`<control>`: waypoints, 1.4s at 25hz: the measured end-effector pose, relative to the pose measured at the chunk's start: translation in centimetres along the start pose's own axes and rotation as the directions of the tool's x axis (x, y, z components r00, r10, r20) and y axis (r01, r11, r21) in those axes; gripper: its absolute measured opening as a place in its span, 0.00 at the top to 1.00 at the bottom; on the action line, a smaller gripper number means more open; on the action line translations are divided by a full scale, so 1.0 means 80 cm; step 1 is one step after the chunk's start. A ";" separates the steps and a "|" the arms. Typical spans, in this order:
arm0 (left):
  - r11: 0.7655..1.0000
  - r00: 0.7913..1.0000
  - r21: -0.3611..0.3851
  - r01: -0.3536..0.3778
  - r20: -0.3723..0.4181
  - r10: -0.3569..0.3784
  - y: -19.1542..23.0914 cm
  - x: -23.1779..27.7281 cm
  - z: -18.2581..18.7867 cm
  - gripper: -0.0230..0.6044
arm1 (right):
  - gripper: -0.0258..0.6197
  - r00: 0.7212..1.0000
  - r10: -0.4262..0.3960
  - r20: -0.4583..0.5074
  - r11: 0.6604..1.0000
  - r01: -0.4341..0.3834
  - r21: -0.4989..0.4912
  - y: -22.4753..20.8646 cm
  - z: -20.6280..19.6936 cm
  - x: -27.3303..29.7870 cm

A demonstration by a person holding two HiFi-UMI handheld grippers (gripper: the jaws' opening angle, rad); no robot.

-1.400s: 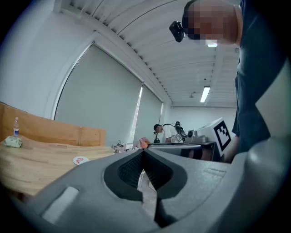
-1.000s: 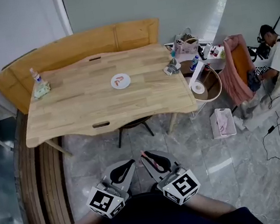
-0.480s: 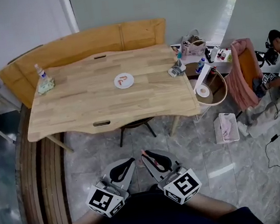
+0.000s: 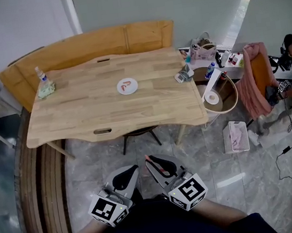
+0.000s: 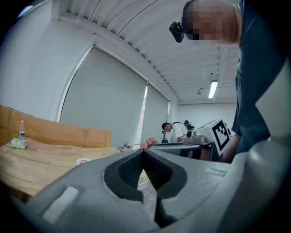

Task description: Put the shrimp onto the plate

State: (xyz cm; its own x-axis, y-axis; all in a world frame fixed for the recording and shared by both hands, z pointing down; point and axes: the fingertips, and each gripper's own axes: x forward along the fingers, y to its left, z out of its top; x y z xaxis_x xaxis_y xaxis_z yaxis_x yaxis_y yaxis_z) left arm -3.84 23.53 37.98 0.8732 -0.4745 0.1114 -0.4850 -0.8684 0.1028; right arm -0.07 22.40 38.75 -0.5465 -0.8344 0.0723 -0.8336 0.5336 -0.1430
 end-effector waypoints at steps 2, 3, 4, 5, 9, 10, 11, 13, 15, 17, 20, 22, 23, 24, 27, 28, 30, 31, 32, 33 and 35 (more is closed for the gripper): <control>1.000 1.000 -0.003 0.006 0.006 -0.006 0.011 0.011 0.001 0.96 | 0.87 1.000 -0.013 -0.007 1.000 0.013 0.002 -0.012 -0.001 0.008; 1.000 1.000 -0.010 0.011 0.005 -0.011 0.017 0.017 0.001 0.96 | 0.87 1.000 -0.020 -0.012 1.000 0.020 0.002 -0.018 -0.001 0.014; 1.000 1.000 -0.017 0.017 0.005 -0.017 0.023 0.024 0.001 0.96 | 0.87 1.000 -0.027 -0.015 1.000 0.027 0.002 -0.025 -0.001 0.021; 0.999 1.000 -0.019 0.025 0.007 -0.025 0.031 0.030 0.002 0.96 | 0.87 0.999 -0.033 -0.017 0.999 0.033 0.001 -0.031 0.000 0.028; 0.998 0.997 0.010 0.068 0.025 -0.068 0.069 0.060 0.010 0.96 | 0.87 0.998 -0.061 -0.026 0.998 0.061 -0.003 -0.058 0.002 0.063; 0.997 0.997 0.009 0.075 0.024 -0.076 0.081 0.068 0.012 0.96 | 0.87 0.997 -0.072 -0.027 0.997 0.072 0.001 -0.066 0.002 0.074; 0.997 0.996 0.002 0.081 0.021 -0.081 0.094 0.075 0.014 0.96 | 0.87 0.996 -0.080 -0.027 0.997 0.080 0.006 -0.074 0.003 0.086; 0.995 0.995 -0.011 0.095 0.012 -0.095 0.120 0.089 0.018 0.96 | 0.87 0.995 -0.094 -0.030 0.995 0.095 0.015 -0.090 0.004 0.110; 0.993 0.994 -0.027 0.112 0.005 -0.112 0.145 0.101 0.024 0.96 | 0.87 0.993 -0.109 -0.039 0.994 0.110 0.020 -0.103 0.007 0.136; 0.991 0.992 -0.043 0.128 0.001 -0.128 0.174 0.112 0.030 0.96 | 0.87 0.991 -0.128 -0.044 0.991 0.129 0.024 -0.116 0.013 0.161; 0.987 0.988 -0.043 0.155 0.005 -0.155 0.218 0.129 0.039 0.96 | 0.87 0.986 -0.157 -0.051 0.987 0.158 0.027 -0.135 0.021 0.199; 0.984 0.984 -0.027 0.178 0.009 -0.178 0.245 0.138 0.045 0.96 | 0.87 0.982 -0.181 -0.057 0.983 0.183 0.030 -0.145 0.025 0.223; 0.982 0.982 -0.026 0.188 0.009 -0.188 0.258 0.143 0.048 0.96 | 0.87 0.979 -0.193 -0.062 0.980 0.195 0.032 -0.150 0.026 0.235; 0.980 0.980 -0.028 0.197 0.007 -0.197 0.271 0.147 0.051 0.96 | 0.87 0.977 -0.202 -0.065 0.978 0.204 0.035 -0.155 0.027 0.248; 0.976 0.977 -0.035 0.215 0.004 -0.215 0.303 0.157 0.056 0.96 | 0.87 0.973 -0.223 -0.067 0.974 0.225 0.037 -0.168 0.032 0.279; 0.975 0.976 -0.037 0.218 0.005 -0.218 0.312 0.159 0.057 0.96 | 0.87 0.971 -0.231 -0.067 0.972 0.234 0.039 -0.173 0.034 0.287; 0.975 0.976 -0.046 0.218 0.008 -0.218 0.327 0.164 0.058 0.96 | 0.87 0.967 -0.244 -0.071 0.968 0.247 0.049 -0.182 0.035 0.299; 0.975 0.976 -0.049 0.216 0.009 -0.216 0.333 0.167 0.059 0.96 | 0.87 0.967 -0.245 -0.075 0.967 0.249 0.051 -0.185 0.036 0.305; 0.976 0.977 -0.052 0.213 0.009 -0.213 0.338 0.170 0.060 0.96 | 0.87 0.967 -0.242 -0.079 0.968 0.247 0.051 -0.189 0.036 0.310; 0.976 0.978 -0.053 0.210 0.008 -0.210 0.343 0.173 0.061 0.96 | 0.87 0.968 -0.238 -0.083 0.969 0.242 0.050 -0.193 0.037 0.315; 0.978 0.980 -0.054 0.200 0.008 -0.199 0.351 0.182 0.062 0.96 | 0.87 0.970 -0.226 -0.086 0.972 0.231 0.050 -0.203 0.037 0.324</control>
State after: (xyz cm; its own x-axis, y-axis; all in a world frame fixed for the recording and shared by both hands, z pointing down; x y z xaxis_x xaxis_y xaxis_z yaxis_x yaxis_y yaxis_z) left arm -4.52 -8.49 37.58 0.9527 -0.2930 0.0807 -0.3029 -0.9367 0.1758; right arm -0.44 -8.29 40.03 -0.3488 -0.9184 0.1871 -0.9321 0.3189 -0.1719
